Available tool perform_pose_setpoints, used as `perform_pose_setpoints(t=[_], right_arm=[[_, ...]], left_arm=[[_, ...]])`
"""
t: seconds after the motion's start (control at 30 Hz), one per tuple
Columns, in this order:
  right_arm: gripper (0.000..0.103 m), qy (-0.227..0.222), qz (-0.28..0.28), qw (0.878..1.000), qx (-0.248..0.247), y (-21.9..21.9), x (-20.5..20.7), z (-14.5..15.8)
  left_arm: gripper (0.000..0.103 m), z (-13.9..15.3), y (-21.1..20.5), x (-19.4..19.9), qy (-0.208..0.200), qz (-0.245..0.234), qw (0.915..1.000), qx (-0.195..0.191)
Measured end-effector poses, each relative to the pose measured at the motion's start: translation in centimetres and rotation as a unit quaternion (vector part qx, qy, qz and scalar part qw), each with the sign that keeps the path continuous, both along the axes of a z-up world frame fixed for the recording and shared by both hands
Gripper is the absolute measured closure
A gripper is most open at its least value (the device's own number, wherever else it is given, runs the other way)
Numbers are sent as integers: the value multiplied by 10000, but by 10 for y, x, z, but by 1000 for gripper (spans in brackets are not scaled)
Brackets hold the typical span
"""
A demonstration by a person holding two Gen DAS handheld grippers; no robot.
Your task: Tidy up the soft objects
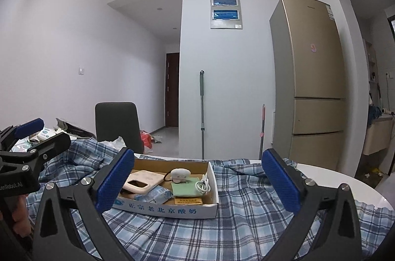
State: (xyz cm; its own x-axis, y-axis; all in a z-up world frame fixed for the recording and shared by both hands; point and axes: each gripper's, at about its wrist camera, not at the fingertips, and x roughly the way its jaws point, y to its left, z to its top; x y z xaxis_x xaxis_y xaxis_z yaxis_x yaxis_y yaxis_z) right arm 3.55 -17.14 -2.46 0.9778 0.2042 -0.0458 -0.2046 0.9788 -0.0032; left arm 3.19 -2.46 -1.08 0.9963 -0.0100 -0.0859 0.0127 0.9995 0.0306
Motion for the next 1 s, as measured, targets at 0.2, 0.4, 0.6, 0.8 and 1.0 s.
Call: perform_pose_setpoints(t=[0.2, 0.4, 0.6, 0.8, 1.0], right_arm=[[0, 12, -53, 9999, 140, -6, 1, 2], [0, 6, -79, 9999, 114, -6, 0, 1], [0, 3, -82, 9999, 113, -6, 0, 2], [0, 7, -107, 9999, 123, -6, -1, 2], [0, -2, -136, 9998, 111, -5, -1, 2]], left_arm=[[0, 0, 4, 3, 58, -53, 9999, -76], [0, -1, 7, 3, 70, 13, 9999, -129], [0, -1, 9, 4, 70, 85, 9998, -184], [0, -1, 11, 3, 27, 28, 9997, -238], [0, -1, 11, 2, 12, 28, 9997, -242]])
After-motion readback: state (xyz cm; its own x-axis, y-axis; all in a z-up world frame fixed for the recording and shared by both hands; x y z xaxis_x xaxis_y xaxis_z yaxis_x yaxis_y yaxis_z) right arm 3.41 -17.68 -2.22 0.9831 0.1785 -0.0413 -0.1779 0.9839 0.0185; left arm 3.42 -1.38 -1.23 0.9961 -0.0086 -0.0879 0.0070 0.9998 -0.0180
